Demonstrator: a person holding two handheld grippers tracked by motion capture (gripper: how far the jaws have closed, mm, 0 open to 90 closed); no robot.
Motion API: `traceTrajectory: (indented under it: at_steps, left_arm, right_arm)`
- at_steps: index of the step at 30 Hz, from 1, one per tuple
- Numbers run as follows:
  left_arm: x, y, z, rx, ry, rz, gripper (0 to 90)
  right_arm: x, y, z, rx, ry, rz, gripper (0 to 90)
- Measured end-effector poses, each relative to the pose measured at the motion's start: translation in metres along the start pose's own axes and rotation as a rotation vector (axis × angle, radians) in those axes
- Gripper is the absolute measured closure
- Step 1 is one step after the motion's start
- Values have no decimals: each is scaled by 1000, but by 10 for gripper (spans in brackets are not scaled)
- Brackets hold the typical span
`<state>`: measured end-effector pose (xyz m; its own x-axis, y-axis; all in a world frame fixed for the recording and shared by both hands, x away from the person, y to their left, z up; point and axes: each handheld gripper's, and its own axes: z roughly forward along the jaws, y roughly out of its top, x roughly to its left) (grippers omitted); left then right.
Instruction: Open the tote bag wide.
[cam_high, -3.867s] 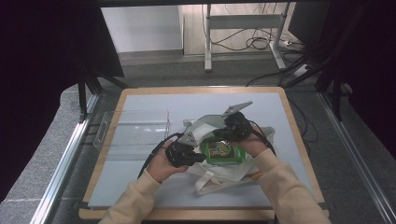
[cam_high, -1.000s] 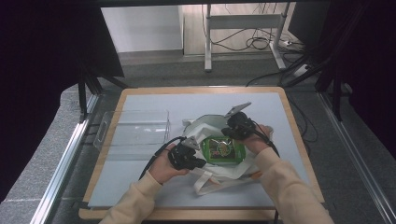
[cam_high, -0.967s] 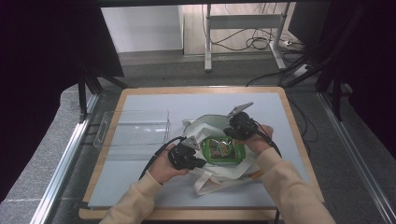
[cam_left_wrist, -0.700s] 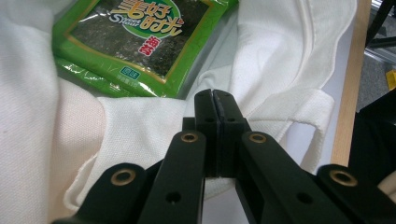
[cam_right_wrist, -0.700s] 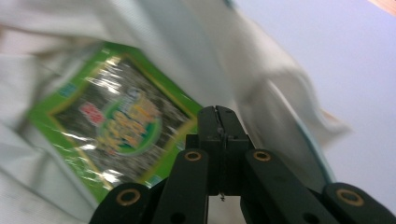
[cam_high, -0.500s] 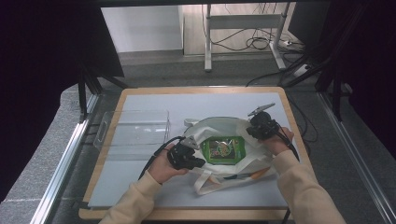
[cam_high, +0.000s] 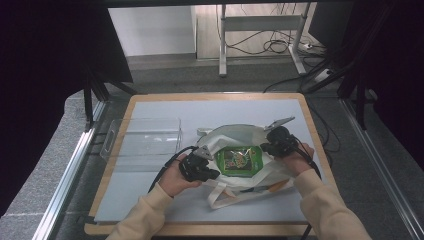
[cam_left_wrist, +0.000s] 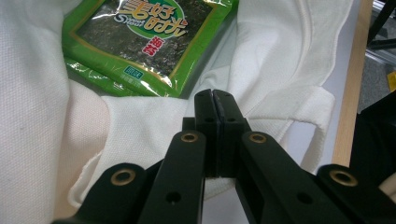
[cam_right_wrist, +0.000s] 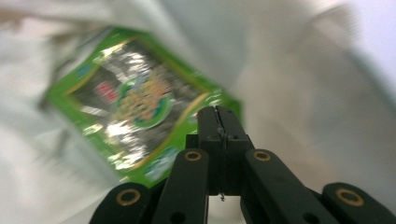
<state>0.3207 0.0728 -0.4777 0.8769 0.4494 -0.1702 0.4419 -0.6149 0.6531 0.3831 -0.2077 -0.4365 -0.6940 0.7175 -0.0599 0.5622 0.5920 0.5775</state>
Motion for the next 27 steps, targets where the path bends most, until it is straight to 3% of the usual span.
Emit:
traceTrajectory:
  at_steps: [4,10,21,27]
  left_arm:
    - [0,0,0,1,3,3,898]
    - [1,0,0,0,3,7,898]
    - [-1,0,2,5,5,0,899]
    - [0,-1,2,7,7,1,899]
  right_arm:
    - [14,-6,0,33,52,-21,896]
    - [23,-18,4,89,94,-36,896]
    - [36,-36,2,170,125,-111,896]
    - [36,-48,5,212,133,-103,896]
